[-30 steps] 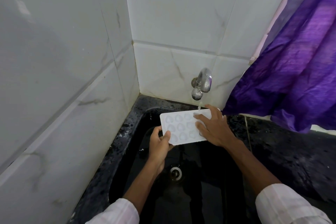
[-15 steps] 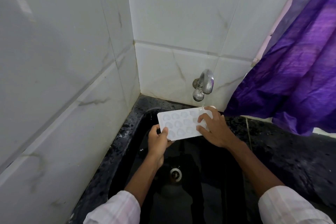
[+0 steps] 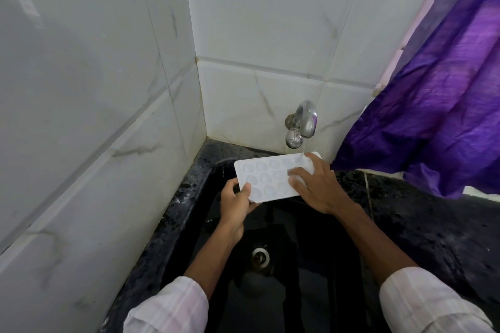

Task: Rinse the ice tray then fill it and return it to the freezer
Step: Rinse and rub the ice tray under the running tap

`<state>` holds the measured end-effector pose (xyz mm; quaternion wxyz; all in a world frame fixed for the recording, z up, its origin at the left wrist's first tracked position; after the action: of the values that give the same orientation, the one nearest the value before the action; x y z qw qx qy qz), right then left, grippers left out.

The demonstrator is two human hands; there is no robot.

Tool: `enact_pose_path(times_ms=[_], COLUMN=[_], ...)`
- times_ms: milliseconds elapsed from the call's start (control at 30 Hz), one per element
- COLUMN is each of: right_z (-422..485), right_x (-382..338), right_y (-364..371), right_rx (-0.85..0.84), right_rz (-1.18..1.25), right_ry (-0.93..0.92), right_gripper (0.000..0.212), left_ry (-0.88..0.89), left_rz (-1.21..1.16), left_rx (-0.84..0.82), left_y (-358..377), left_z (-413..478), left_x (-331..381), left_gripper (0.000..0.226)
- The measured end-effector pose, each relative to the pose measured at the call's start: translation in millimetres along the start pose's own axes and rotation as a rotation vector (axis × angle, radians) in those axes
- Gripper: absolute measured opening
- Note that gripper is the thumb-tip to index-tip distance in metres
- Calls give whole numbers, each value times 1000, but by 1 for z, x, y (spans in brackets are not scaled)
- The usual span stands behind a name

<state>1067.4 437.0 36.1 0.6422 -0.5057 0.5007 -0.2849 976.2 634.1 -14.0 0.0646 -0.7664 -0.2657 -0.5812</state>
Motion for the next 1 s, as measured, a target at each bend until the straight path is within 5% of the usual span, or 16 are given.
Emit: enact_pose_path(times_ms=[600, 800, 1000], right_z=[-2, -2, -3], right_x=[-2, 2, 3], right_y=[-3, 4, 4], right_rx=[116, 33, 70], right_rz=[6, -11, -21], right_ry=[37, 10, 35], right_gripper=[57, 47, 73], left_ry=[12, 28, 34], left_rz=[-12, 3, -8], left_rx=[0, -1, -4], left_y=[6, 4, 7], left_z=[-1, -2, -3], left_x=[5, 7, 8], left_gripper=[19, 18, 15])
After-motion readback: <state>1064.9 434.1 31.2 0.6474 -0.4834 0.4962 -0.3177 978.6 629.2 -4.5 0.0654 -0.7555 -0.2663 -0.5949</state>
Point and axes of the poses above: each hand's wrist, its own z-axis towards the middle knuckle, its own y-axis out of the palm, x = y × z, the point moved 10 cm from there along z, towards the middle knuckle, and after that the axes turned 4 degrees about y, right-handed, at the moved point
